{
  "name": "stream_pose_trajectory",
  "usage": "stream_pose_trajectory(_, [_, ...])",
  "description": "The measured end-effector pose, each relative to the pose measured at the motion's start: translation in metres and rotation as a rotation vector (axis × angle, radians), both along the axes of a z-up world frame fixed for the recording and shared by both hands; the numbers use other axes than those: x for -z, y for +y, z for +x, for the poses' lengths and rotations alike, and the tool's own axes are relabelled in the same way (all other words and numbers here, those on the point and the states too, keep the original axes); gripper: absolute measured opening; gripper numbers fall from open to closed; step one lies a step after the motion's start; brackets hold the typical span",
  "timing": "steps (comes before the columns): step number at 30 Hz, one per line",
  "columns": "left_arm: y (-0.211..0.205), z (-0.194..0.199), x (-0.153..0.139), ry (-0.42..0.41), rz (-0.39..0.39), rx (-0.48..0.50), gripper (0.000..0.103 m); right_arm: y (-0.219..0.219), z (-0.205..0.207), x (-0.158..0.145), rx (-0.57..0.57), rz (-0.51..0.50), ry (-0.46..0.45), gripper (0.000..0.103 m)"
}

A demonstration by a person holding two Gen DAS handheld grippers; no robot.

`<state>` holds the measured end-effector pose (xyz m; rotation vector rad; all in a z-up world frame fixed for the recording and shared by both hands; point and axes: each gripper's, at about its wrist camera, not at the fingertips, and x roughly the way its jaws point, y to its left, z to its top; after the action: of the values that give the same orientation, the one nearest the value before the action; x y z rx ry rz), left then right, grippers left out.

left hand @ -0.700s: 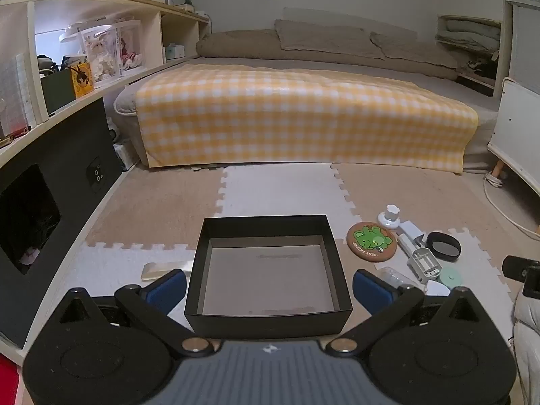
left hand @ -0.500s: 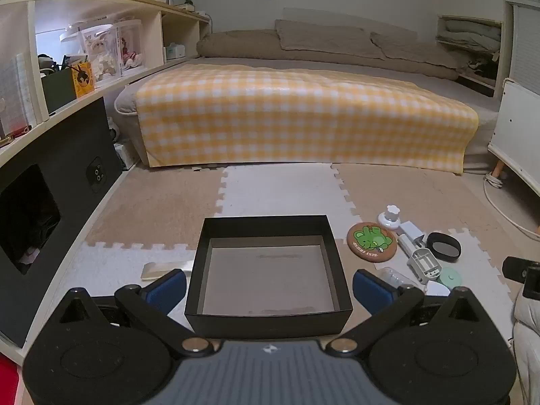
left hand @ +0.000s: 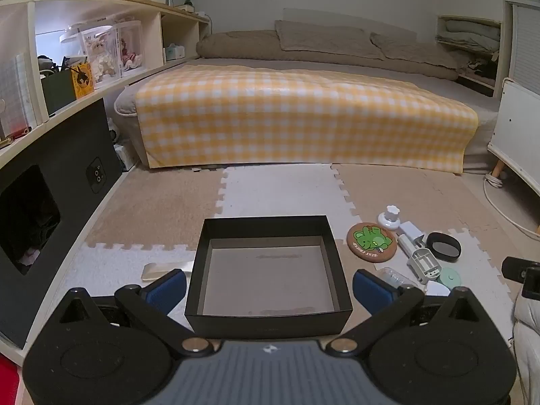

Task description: Organize rigid objects

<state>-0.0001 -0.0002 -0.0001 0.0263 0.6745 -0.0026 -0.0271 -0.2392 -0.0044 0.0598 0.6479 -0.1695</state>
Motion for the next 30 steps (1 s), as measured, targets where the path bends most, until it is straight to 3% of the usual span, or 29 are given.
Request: stream_pose_trajectory(30, [0.0002, 0.0002, 0.0002, -0.002, 0.001, 0.001, 0.103, 0.0023, 0.0004, -0.0010, 0.000, -0.002, 0.002, 0.103])
